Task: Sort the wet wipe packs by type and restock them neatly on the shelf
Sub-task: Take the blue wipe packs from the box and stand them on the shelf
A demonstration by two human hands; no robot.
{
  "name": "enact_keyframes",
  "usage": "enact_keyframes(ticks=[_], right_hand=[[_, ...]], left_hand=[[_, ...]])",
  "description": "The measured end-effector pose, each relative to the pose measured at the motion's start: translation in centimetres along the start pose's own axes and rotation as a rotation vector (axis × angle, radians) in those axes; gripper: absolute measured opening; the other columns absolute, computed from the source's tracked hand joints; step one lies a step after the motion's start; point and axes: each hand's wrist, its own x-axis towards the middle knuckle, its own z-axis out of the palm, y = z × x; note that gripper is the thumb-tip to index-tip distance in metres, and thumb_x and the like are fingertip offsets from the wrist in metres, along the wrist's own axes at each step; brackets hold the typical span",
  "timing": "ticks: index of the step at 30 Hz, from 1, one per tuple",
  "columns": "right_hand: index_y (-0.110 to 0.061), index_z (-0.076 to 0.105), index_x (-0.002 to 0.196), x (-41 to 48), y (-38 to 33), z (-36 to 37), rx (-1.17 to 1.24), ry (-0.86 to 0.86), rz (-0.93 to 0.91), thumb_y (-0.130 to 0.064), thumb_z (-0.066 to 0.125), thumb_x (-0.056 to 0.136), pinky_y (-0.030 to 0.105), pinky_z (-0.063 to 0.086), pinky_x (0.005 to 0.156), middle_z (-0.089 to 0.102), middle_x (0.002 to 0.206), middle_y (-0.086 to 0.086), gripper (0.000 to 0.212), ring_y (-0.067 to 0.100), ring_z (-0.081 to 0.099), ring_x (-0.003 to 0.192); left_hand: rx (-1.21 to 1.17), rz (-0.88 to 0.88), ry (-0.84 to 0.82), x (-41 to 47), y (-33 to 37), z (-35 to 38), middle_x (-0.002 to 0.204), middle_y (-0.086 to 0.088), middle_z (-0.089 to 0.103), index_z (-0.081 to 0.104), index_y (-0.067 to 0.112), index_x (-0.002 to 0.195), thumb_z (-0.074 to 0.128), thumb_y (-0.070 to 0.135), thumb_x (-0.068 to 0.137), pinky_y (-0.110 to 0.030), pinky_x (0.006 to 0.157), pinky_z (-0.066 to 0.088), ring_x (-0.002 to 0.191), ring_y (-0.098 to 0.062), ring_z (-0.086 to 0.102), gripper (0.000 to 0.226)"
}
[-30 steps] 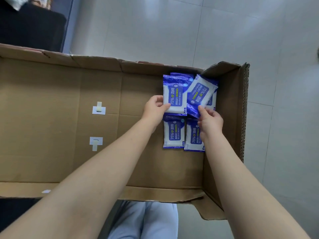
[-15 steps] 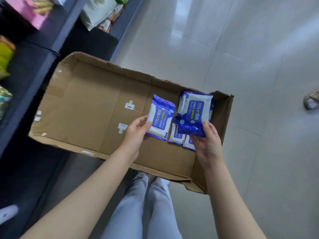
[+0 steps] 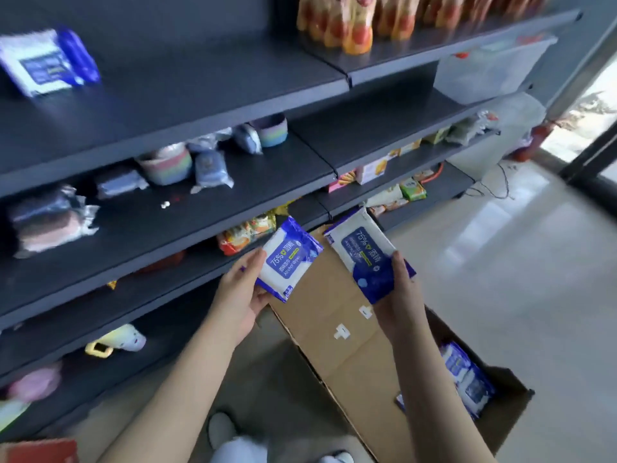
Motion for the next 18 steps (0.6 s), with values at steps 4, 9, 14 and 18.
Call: enact_keyframes(ticks=[4,9,14,18], right_hand=[[-0.006,0.057,0.128,0.5,1.9,10.5,-0.091,-0.165,0.026,-0.041,0.065,0.084,0.041,0.059,0.089,0.069,0.122,0.015,0.057,0.031,0.068,0.109],[-0.005,0.062,0.118,-0.4,6.5,22.6,-0.124,-0.351,-0.018,-0.013,0.062,0.092,0.031,0.060,0.072,0.073,0.111,0.013,0.027,0.024,0.072,0.094],[-0.005,0.061,0.120,-0.7,9.7,31.3,-0.146,-0.462,0.003,-0.010,0.061,0.094,0.031,0.060,0.077,0.072,0.115,0.012,0.026,0.023,0.072,0.098],[-0.007,0.064,0.110,0.3,10.5,36.4,-0.209,-0.477,-0.029,-0.010,0.063,0.093,0.030,0.060,0.071,0.074,0.107,0.011,0.017,0.022,0.073,0.092]], left_hand=[[-0.080,0.129,0.031,0.1,7.0,-6.2,0.097,-0.003,0.075,0.066,0.020,0.106,0.058,0.021,0.096,-0.036,0.076,0.058,0.081,-0.016,0.073,0.013],[-0.060,0.253,0.066,0.8,15.2,-15.0,0.101,-0.003,0.075,0.066,0.021,0.113,0.056,0.014,0.096,-0.032,0.070,0.060,0.084,-0.017,0.072,0.021],[-0.023,0.346,0.159,2.2,22.0,-21.7,0.114,-0.011,0.072,0.063,0.012,0.119,0.060,0.011,0.095,-0.040,0.082,0.056,0.098,-0.024,0.069,0.024],[0.021,0.387,0.217,3.7,26.1,-24.5,0.113,-0.014,0.072,0.062,0.010,0.115,0.062,0.017,0.095,-0.038,0.075,0.054,0.104,-0.030,0.068,0.021]])
